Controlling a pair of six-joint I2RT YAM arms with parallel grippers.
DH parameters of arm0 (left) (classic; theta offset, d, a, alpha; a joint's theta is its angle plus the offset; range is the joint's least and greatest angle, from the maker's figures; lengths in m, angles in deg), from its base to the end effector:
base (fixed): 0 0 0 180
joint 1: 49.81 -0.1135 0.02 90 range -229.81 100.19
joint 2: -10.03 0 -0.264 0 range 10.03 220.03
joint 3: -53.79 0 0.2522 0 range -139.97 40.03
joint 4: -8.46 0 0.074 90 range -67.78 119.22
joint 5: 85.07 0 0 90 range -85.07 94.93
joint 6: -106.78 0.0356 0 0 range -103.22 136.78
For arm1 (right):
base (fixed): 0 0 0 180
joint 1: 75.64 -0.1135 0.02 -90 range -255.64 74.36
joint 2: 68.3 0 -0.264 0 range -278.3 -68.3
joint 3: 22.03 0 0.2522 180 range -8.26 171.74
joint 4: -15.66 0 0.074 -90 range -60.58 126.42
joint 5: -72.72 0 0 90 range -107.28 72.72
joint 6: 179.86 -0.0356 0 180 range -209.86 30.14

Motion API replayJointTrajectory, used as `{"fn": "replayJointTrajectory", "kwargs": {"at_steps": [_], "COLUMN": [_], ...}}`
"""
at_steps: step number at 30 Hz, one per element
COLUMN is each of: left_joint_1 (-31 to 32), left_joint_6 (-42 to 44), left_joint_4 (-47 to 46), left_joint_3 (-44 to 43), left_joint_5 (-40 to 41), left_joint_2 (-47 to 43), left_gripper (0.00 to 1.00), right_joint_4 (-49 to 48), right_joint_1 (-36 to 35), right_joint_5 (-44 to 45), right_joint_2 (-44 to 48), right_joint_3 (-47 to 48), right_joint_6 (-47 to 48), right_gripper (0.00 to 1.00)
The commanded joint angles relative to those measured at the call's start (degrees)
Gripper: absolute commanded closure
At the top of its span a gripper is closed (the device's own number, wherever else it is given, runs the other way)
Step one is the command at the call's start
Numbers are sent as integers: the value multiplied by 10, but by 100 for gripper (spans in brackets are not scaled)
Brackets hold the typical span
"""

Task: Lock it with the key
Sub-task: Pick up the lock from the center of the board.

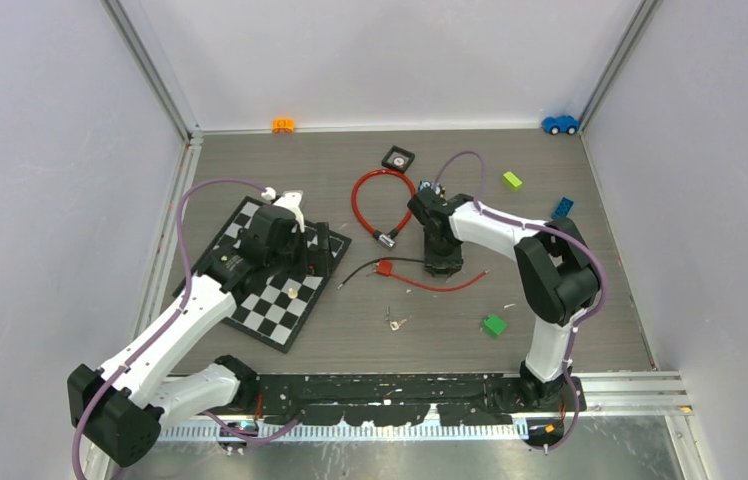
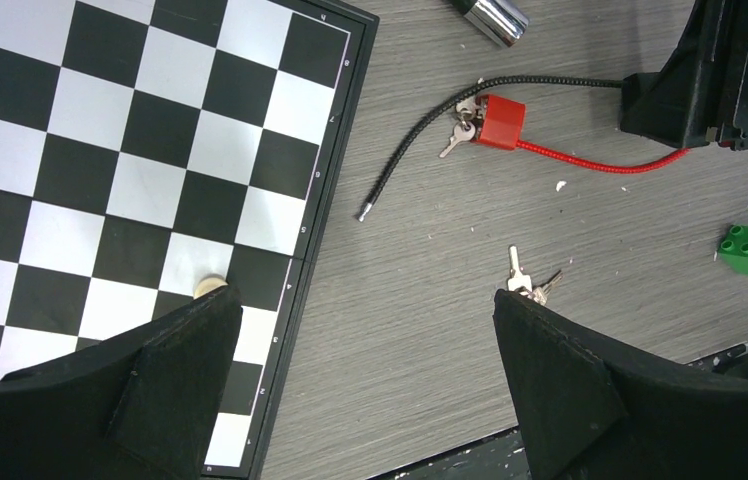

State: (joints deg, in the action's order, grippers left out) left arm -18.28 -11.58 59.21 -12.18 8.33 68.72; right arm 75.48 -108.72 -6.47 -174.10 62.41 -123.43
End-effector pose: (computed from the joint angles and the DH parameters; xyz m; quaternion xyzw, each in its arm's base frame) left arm 0.1822 -0.1093 0.2957 0.0137 0.9183 -0.1735 0.3557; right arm 0.2914 0.1819 0.1680 0.0115 0.9926 -0.0364 0.1156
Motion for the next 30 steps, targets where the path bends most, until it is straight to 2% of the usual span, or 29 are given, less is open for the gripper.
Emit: {"fn": "replayJointTrajectory", "kwargs": {"at_steps": [1, 5, 10, 17, 19, 23, 30], "left_joint_1": [-1, -1, -1, -1, -1, -1, -2], "left_joint_6": [-3, 6, 28, 81, 108, 167, 183], "left_joint_4": [-9, -5, -3, -43, -70, -148, -193], "left_joint_3": [-21, -26, -43, -60, -56, -37, -45], "left_joint_5": [0, 13, 27, 36, 25, -55, -161], "left_joint_2": [-4, -8, -25, -82, -102, -143, -144], "left_gripper": [0, 0, 0, 0, 0, 3, 8], "right_joint_4": [-7, 1, 26, 25, 6, -62, -182], "right_joint_1": [-17, -35, -50, -51, -52, -55, -57], "right_joint_5": [30, 65, 152, 248, 216, 74, -128], "right_joint_2": [25, 68, 144, 263, 297, 369, 450], "right_joint_3": [21, 21, 32, 36, 31, -1, -58], "right_joint_6": [32, 44, 60, 88, 122, 185, 194], "right_gripper": [86, 90, 94, 99, 99, 99, 99]}}
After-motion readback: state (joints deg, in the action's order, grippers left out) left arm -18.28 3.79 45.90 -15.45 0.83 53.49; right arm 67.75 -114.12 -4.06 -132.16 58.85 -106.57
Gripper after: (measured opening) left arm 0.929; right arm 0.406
